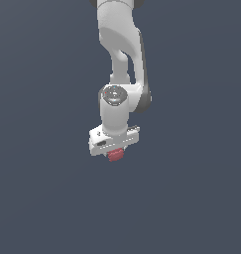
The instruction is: Pick up the object and move it to a goal position.
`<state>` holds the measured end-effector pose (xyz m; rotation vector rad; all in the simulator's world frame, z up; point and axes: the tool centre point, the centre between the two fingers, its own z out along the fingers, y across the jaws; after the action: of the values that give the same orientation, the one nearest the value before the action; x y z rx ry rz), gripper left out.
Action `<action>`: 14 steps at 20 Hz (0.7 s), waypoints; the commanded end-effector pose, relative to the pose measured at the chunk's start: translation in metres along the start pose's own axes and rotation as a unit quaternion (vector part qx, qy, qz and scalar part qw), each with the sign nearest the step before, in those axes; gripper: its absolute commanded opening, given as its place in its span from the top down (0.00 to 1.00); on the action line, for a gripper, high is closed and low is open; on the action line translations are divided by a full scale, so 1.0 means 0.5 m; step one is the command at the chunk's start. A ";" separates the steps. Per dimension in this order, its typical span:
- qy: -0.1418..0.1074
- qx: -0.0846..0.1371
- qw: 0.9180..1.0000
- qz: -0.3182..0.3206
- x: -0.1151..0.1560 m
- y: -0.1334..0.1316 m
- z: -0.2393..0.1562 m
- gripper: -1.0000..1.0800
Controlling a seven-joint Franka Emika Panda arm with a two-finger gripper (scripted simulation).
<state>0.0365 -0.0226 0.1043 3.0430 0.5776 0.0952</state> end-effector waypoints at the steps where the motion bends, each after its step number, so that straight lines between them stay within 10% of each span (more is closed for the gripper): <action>1: 0.007 -0.007 1.000 0.018 0.018 -0.017 -0.035 1.00; 14: 0.039 -0.047 0.992 0.113 0.110 -0.098 -0.208 1.00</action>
<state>0.0602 0.0400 0.1980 3.0157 0.2578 0.2282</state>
